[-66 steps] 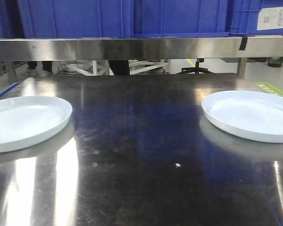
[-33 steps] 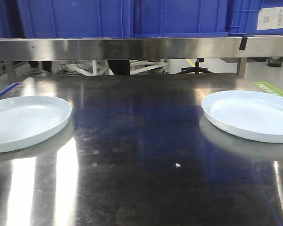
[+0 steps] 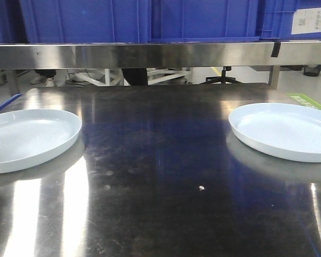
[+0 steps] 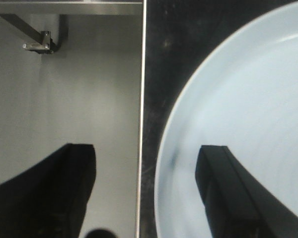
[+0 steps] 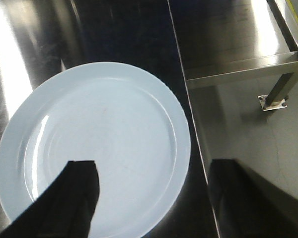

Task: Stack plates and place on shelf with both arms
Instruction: 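Grasp the rim of the white plate with the left gripper and lift it, then set the white plate down at the table center, open left gripper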

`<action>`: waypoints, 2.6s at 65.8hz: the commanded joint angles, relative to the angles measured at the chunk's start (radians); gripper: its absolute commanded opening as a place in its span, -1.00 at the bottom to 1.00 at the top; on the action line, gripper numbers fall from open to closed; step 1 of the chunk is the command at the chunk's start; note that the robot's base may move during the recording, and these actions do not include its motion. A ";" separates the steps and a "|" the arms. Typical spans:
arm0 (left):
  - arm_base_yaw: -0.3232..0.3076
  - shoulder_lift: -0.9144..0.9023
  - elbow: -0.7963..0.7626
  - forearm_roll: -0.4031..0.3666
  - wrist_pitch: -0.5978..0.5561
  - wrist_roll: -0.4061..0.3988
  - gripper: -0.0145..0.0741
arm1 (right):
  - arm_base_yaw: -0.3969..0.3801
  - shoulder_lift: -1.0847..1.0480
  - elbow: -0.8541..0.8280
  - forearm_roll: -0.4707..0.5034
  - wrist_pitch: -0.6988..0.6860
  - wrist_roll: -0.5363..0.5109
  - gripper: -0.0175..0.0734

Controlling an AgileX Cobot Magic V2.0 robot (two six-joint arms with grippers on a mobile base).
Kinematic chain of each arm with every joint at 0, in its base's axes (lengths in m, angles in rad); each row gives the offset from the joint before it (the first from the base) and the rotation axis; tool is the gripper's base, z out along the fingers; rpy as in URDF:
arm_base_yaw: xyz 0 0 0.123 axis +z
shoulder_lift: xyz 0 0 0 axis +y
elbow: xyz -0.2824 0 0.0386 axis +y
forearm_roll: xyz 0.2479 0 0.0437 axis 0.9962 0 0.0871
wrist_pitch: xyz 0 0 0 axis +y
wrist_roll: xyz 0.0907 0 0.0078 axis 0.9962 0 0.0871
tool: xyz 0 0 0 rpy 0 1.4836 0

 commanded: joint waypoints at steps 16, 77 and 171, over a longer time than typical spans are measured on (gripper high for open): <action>-0.002 -0.015 -0.039 -0.021 -0.027 -0.012 -0.53 | -0.007 -0.019 -0.039 -0.007 -0.062 -0.001 0.64; -0.343 -0.153 -0.271 -0.226 -0.090 -0.012 -0.45 | -0.007 -0.019 -0.039 -0.007 -0.061 -0.001 0.64; -0.312 -0.031 -0.544 -0.023 0.094 -0.012 -0.46 | -0.007 -0.019 -0.039 -0.007 -0.075 -0.001 0.64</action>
